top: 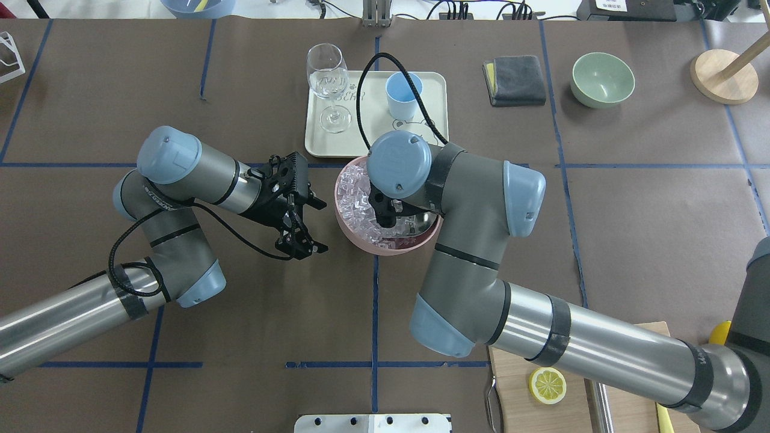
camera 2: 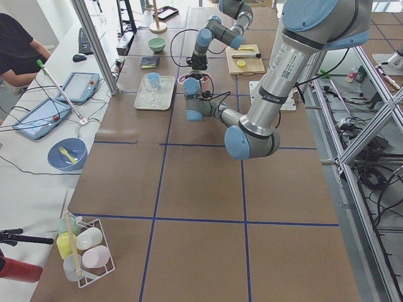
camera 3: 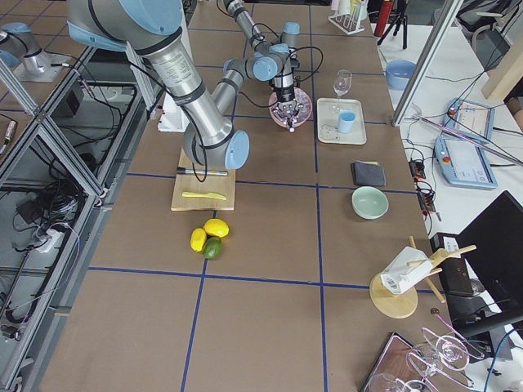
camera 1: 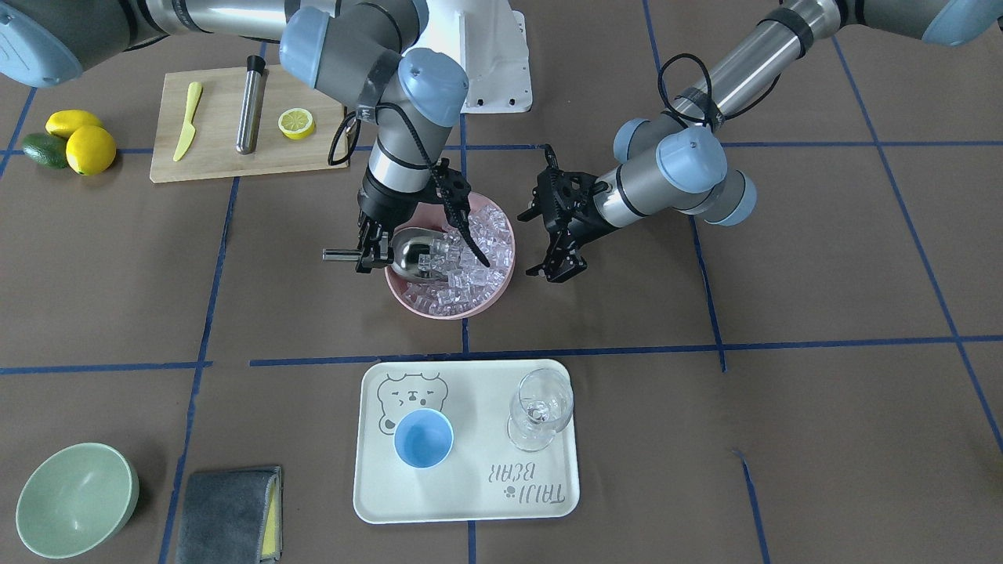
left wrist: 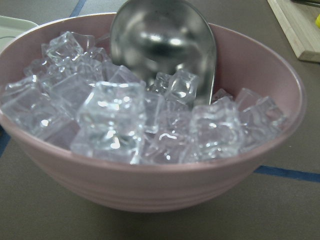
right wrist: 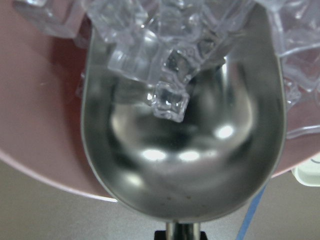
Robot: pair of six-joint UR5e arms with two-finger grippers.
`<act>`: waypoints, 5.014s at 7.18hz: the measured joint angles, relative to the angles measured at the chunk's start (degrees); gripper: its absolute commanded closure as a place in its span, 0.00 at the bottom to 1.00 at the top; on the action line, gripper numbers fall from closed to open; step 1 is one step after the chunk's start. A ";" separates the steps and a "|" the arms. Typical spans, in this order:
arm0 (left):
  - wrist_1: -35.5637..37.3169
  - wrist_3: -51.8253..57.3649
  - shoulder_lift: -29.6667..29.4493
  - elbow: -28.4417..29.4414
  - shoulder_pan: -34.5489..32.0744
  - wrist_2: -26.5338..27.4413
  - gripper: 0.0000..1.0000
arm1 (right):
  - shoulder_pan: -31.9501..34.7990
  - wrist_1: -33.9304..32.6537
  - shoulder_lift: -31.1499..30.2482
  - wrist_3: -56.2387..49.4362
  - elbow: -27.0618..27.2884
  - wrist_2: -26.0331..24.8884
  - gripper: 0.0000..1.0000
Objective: Put ice in cup with scoop
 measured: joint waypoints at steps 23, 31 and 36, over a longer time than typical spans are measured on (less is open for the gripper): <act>0.86 -0.14 1.54 -2.04 -3.16 -0.34 0.00 | 17.13 22.38 -9.79 -0.21 4.92 36.88 1.00; 14.80 -0.18 6.66 -10.59 -11.29 0.09 0.00 | 24.49 27.69 -11.14 3.30 5.19 47.41 1.00; 21.16 0.02 11.56 -11.88 -21.34 -0.36 0.00 | 31.82 27.09 -11.16 11.91 2.32 46.30 1.00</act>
